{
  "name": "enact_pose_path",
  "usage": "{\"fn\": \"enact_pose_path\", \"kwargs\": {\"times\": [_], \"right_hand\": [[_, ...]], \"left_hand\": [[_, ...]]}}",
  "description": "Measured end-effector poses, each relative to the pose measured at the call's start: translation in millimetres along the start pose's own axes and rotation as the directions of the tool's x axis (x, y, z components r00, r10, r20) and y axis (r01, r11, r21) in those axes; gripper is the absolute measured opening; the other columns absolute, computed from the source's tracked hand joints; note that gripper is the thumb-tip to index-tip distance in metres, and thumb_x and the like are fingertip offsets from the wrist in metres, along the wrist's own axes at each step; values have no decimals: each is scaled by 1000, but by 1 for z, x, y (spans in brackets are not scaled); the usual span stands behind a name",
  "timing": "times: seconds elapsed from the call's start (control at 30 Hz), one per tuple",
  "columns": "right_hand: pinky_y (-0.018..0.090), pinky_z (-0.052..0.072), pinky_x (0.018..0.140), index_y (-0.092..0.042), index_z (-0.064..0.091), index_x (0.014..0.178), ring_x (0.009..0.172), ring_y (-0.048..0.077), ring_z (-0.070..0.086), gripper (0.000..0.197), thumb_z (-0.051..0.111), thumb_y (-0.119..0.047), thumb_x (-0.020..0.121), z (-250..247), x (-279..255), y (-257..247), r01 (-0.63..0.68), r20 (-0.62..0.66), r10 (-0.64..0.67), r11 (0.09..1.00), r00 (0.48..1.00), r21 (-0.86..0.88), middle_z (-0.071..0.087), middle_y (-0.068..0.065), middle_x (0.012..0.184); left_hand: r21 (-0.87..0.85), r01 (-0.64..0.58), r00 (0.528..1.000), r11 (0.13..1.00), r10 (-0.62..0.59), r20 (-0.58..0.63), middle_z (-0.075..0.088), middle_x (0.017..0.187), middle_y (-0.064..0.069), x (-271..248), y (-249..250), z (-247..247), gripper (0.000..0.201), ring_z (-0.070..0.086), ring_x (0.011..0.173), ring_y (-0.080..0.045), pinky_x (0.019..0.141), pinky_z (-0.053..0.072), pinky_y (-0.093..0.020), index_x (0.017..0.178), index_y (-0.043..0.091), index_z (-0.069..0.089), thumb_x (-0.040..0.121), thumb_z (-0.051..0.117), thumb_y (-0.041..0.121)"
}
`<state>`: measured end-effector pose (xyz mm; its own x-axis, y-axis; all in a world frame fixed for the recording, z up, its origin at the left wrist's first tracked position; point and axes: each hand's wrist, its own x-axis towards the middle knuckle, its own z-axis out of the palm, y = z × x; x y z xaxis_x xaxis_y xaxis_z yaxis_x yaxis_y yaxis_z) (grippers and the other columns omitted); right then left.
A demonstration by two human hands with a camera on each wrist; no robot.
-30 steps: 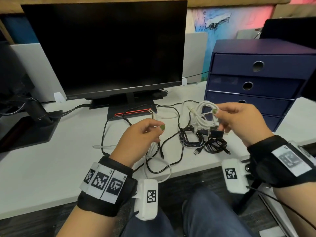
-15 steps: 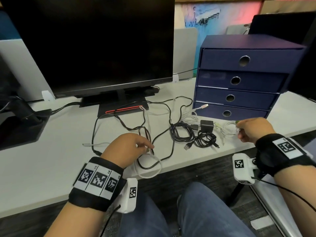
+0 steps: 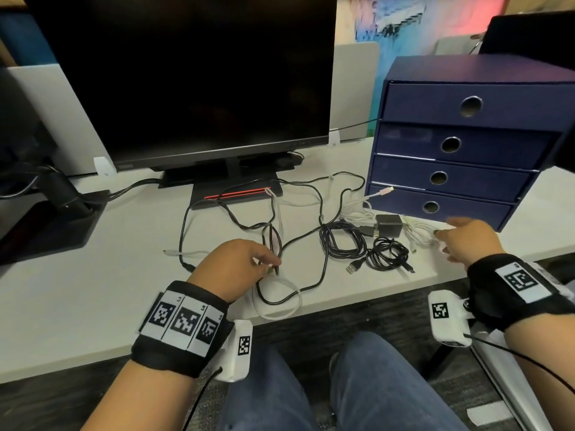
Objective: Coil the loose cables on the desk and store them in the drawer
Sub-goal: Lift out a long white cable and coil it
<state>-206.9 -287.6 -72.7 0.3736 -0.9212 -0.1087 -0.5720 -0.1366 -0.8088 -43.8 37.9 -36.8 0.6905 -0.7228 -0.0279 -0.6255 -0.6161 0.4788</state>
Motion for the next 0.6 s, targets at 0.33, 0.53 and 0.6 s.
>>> {"fn": "enact_pose_path", "kwargs": {"times": [0.33,0.53,0.6], "right_hand": [[22,43,56,-29,70,95,62,11,53,20,55,-17,91,29,-99,-77,530,200,-526,847,827,41,61,-9,75],[17,41,75,-34,65,113,79,-1,53,25,56,-24,92,80,-149,-78,725,623,-596,685,507,66,59,-17,97],[19,42,86,-37,58,126,94,1,53,36,56,-23,92,94,-156,-74,768,692,-595,634,409,91,55,-17,116]], "left_hand": [[68,172,980,983,-177,86,64,87,3,-3,-15,-3,22,59,78,-13,61,40,-25,92,22,56,80,70,34],[106,179,984,978,-177,-23,61,86,1,0,-11,5,23,58,79,-16,62,42,-26,94,20,50,78,66,16],[78,177,981,981,-169,-91,61,85,1,0,-11,2,23,57,78,-16,62,42,-27,96,21,51,78,65,17]]}}
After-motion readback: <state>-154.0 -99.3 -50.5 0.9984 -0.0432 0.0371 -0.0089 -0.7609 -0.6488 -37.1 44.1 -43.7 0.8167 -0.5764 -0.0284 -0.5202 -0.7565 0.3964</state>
